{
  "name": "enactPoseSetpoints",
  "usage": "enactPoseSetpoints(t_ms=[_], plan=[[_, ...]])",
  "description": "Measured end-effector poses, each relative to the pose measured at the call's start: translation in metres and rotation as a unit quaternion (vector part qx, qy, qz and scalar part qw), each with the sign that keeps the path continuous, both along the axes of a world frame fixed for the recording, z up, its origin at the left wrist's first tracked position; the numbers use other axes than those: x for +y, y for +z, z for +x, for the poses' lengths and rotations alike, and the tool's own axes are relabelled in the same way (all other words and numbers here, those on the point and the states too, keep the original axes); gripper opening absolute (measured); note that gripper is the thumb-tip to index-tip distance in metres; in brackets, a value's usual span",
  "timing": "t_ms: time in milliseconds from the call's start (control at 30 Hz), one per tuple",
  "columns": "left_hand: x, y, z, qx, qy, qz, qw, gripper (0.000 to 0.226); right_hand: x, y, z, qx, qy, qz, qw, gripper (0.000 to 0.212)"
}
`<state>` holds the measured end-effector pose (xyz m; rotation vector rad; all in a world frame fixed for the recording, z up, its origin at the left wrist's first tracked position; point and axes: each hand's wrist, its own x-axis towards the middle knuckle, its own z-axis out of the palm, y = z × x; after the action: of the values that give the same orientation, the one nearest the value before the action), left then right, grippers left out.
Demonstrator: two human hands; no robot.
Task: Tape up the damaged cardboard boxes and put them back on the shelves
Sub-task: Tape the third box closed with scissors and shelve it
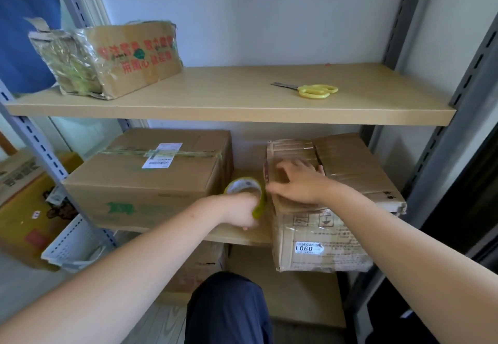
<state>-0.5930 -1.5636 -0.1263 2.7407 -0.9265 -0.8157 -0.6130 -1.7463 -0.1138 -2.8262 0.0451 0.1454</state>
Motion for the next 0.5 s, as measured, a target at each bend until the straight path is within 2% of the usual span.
enactPoseSetpoints(t_ms=[67,100,200,233,333,367,500], plan=[[-0.004,-0.009,-0.005,-0.01,-0.012,0.031,0.999,0.037,-0.013,0.007,0.015,-0.098,-0.128,-0.048,0.986,0.083],[-0.006,-0.012,-0.005,-0.017,-0.015,0.036,0.999,0.04,-0.026,0.009,0.021,-0.109,-0.191,-0.087,0.972,0.086],[-0.007,-0.009,0.001,-0.082,-0.027,0.013,0.996,0.022,-0.069,0.003,0.032,-0.051,-0.318,-0.087,0.943,0.099],[-0.005,-0.005,0.003,-0.123,-0.034,0.008,0.992,0.015,-0.076,-0.002,0.035,-0.05,-0.33,-0.08,0.939,0.101],[-0.003,-0.001,0.004,-0.218,-0.064,0.027,0.974,0.017,-0.078,-0.01,0.04,-0.1,-0.315,-0.085,0.94,0.097],[-0.002,-0.002,0.004,-0.214,-0.062,0.03,0.974,0.017,-0.078,-0.01,0.039,-0.107,-0.308,-0.083,0.942,0.095],[0.005,-0.002,0.011,-0.068,0.024,-0.002,0.997,0.024,-0.087,-0.016,0.029,-0.11,-0.273,-0.102,0.95,0.091]])
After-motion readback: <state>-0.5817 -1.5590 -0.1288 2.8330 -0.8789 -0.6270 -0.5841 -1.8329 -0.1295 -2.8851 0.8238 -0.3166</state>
